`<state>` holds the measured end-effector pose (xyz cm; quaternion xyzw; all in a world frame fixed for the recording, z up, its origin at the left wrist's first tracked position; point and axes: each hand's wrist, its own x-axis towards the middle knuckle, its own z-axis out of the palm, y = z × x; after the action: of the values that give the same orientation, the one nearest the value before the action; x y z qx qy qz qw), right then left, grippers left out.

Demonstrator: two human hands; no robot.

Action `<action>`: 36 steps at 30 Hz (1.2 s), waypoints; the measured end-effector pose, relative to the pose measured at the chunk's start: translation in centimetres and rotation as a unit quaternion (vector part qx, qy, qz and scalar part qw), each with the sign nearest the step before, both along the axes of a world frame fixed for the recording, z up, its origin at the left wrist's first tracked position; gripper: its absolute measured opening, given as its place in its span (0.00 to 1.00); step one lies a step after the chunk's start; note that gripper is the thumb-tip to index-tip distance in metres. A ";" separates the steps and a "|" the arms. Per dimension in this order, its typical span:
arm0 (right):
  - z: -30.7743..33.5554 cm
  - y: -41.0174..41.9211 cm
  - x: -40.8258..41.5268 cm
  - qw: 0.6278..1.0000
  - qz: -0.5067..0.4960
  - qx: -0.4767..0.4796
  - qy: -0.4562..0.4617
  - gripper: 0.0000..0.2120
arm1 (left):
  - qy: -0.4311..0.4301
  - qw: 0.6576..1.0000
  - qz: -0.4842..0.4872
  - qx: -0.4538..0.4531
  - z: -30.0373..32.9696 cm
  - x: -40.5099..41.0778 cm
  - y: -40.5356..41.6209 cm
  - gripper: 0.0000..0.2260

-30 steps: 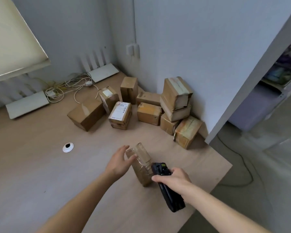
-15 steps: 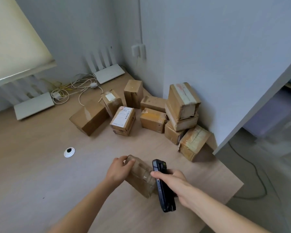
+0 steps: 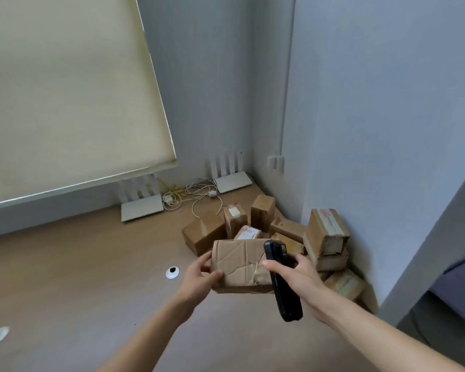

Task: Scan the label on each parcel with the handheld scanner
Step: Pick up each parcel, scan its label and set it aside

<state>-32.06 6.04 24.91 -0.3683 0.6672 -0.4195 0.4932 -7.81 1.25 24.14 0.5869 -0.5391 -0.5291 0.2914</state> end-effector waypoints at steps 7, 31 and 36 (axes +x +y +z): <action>6.9 4.5 5.7 0.995 0.080 -0.048 0.019 0.40 | 0.056 0.992 0.116 -0.009 6.5 6.4 6.5 0.16; 15.6 22.3 18.3 0.976 0.193 -0.096 0.041 0.48 | 0.163 0.942 0.254 -0.148 15.0 19.0 29.6 0.12; 16.8 22.8 17.4 0.968 0.223 -0.103 0.046 0.45 | 0.194 0.943 0.236 -0.130 16.4 18.6 31.1 0.12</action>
<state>-14.62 28.88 41.72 -0.5757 0.5428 -0.3482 0.5027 10.74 32.35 40.58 0.5403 -0.3827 -0.4740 0.5805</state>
